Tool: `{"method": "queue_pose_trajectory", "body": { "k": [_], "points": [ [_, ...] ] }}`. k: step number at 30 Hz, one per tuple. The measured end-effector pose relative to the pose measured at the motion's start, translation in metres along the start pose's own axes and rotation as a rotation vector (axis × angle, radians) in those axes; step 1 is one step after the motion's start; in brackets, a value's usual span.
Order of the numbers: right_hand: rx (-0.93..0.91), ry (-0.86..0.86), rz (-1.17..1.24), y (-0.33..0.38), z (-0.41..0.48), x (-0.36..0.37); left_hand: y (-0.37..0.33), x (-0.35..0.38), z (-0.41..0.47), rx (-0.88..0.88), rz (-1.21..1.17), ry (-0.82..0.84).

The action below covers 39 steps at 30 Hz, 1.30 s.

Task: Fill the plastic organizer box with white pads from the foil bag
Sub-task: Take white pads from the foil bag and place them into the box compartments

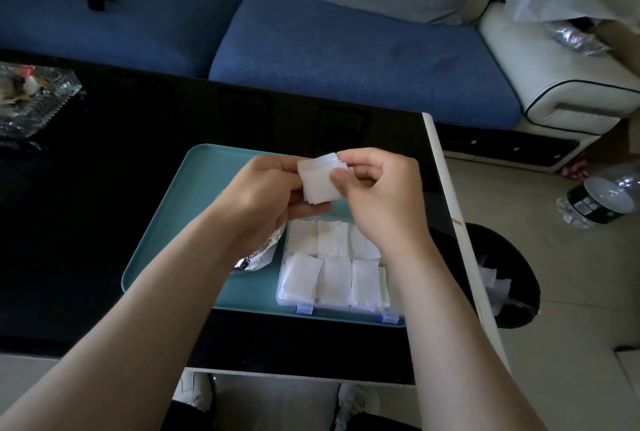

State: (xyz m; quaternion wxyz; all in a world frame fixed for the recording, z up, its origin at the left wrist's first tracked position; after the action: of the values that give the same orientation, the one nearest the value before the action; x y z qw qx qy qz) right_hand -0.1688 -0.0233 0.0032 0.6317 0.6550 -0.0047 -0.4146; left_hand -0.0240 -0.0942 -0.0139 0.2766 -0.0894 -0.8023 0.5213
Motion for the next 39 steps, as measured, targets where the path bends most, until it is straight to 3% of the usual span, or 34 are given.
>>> {"method": "queue_pose_trajectory", "body": {
  "k": [4, 7, 11, 13, 15, 17, 20, 30, 34, 39],
  "points": [
    [-0.029, -0.006, -0.076, -0.002, 0.001, 0.000, -0.001, 0.000, -0.001, -0.026, -0.101, -0.028],
    [0.061, 0.078, -0.058, -0.008, 0.001, 0.003, 0.002, -0.001, 0.000, 0.068, 0.050, 0.014],
    [0.134, 0.156, 0.038, -0.014, -0.003, 0.001, 0.006, -0.004, 0.002, 0.086, 0.195, -0.057],
    [0.117, 0.135, 0.048, -0.016, -0.002, -0.006, 0.009, -0.005, 0.001, 0.107, 0.364, -0.086],
    [0.117, 0.113, 0.035, -0.019, -0.001, -0.015, 0.010, -0.005, -0.002, 0.197, 0.705, -0.058],
    [0.162, 0.121, 0.008, -0.028, -0.002, -0.022, 0.013, 0.000, -0.007, 0.247, 1.065, 0.090],
    [0.256, 0.178, -0.090, -0.044, -0.007, -0.036, 0.025, 0.009, -0.016, 0.188, 1.293, 0.294],
    [0.268, 0.386, -0.364, -0.085, -0.038, -0.067, 0.040, 0.022, -0.022, 0.129, 1.527, 0.178],
    [0.211, 0.454, -0.475, -0.095, -0.044, -0.067, 0.043, 0.047, -0.028, 0.246, 1.459, 0.274],
    [0.063, 0.398, -0.572, -0.093, -0.045, -0.065, 0.057, 0.064, -0.031, 0.249, 1.510, 0.440]
  ]
}}
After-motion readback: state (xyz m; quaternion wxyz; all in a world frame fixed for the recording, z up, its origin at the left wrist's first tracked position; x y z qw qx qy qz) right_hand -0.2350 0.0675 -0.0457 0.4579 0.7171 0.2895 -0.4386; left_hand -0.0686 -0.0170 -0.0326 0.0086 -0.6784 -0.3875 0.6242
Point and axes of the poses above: each hand's wrist, its own z-axis towards the middle knuckle, its own x-axis out of the palm, y = z × x, the point moved 4 cm from there along z, towards the middle knuckle, and after that the axes turned 9 degrees about -z, right-handed, at the moved point
